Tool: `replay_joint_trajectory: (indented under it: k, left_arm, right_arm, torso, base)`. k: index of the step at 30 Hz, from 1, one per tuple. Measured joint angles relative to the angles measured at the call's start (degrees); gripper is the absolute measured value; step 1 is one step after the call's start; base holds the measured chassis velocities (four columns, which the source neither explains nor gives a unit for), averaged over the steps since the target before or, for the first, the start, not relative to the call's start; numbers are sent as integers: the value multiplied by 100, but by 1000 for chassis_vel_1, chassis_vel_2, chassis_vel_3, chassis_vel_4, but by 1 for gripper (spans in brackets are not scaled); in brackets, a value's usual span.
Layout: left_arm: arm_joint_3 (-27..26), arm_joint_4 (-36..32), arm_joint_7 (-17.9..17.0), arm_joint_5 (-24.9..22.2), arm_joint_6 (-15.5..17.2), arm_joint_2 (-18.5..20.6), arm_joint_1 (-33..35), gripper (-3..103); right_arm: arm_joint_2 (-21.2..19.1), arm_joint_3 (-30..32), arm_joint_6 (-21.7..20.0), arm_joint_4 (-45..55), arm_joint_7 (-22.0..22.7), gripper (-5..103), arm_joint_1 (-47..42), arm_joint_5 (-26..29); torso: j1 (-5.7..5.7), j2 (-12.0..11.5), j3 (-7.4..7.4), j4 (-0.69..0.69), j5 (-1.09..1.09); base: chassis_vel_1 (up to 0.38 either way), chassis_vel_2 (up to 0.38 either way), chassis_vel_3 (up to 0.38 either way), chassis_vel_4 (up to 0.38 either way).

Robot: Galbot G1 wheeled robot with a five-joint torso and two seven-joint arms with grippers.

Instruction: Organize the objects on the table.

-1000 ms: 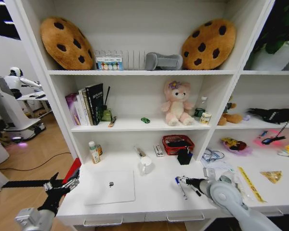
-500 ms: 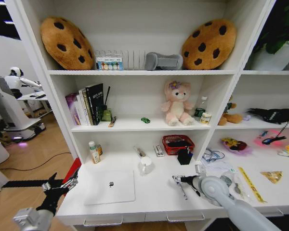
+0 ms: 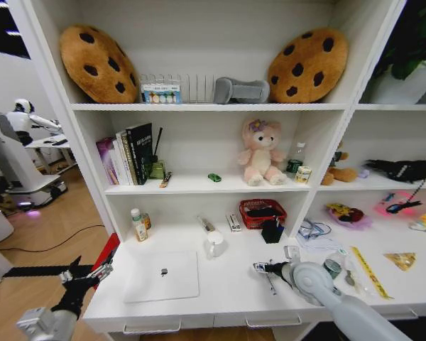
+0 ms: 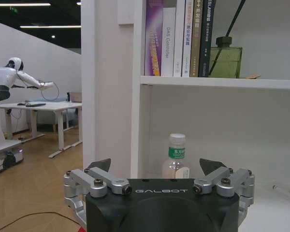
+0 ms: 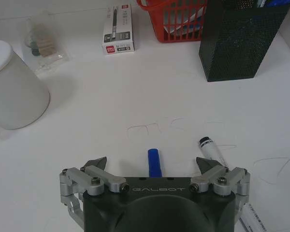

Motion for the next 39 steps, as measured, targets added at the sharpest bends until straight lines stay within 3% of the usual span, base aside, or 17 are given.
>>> replay_joint_trajectory:
  k: [6,9,11,13,17,23,25,27,28,29,39]
  left_arm:
    - [-58,21,-51,-43,-15,-18,-13,100]
    - [-67,21,-56,-53,-17,-18,-16,100]
    - [-67,21,-56,-53,-17,-19,-19,100]
    - [-59,22,-58,-55,-18,-44,-40,100]
    - [-37,27,-59,-54,-19,-55,-44,100]
    - [-16,21,-59,-55,-27,-62,-44,100]
    - [-16,16,-58,-55,-30,-65,-37,100]
    - [-20,13,-54,-55,-40,-69,-22,100]
    - [-20,13,-54,-55,-40,-69,-22,100]
    - [-26,13,-52,-58,-44,-70,-21,100]
    - [-10,-9,-50,-50,-47,-111,-24,100]
  right_arm:
    - [-8,-249,1,-131,-10,100,174,-79]
    - [-89,-318,7,-130,-42,90,179,-127]
    - [-112,-330,9,-126,-47,90,175,-141]
    - [-255,-374,16,-108,-116,74,139,-225]
    - [-330,-377,16,-94,-125,62,127,-251]
    - [-323,-404,15,-43,-85,35,122,-254]
    - [-307,-409,14,-28,-71,35,119,-251]
    - [-293,-411,10,13,-55,25,101,-236]
    - [-293,-411,10,13,-55,25,101,-236]
    - [-291,-410,7,25,-53,14,98,-225]
    - [-298,-269,-2,70,-53,9,19,-206]
  torso:
    - [0,0,0,-1,0]
    - [0,0,0,-1,-2]
    - [0,0,0,-1,-2]
    - [-1,2,-1,-1,-3]
    - [0,1,-1,-2,-2]
    - [-1,1,0,-2,0]
    - [-1,1,0,-1,0]
    - [-1,0,0,0,1]
    - [-1,0,0,0,1]
    - [0,0,0,0,1]
    - [0,0,1,-1,1]
  base:
    - [0,0,0,0]
    - [0,0,0,0]
    - [0,0,0,0]
    - [0,0,0,0]
    - [0,0,0,0]
    - [0,0,0,0]
    - [0,0,0,0]
    - [0,0,0,0]
    - [0,0,0,0]
    - [0,0,0,0]
    - [0,0,0,0]
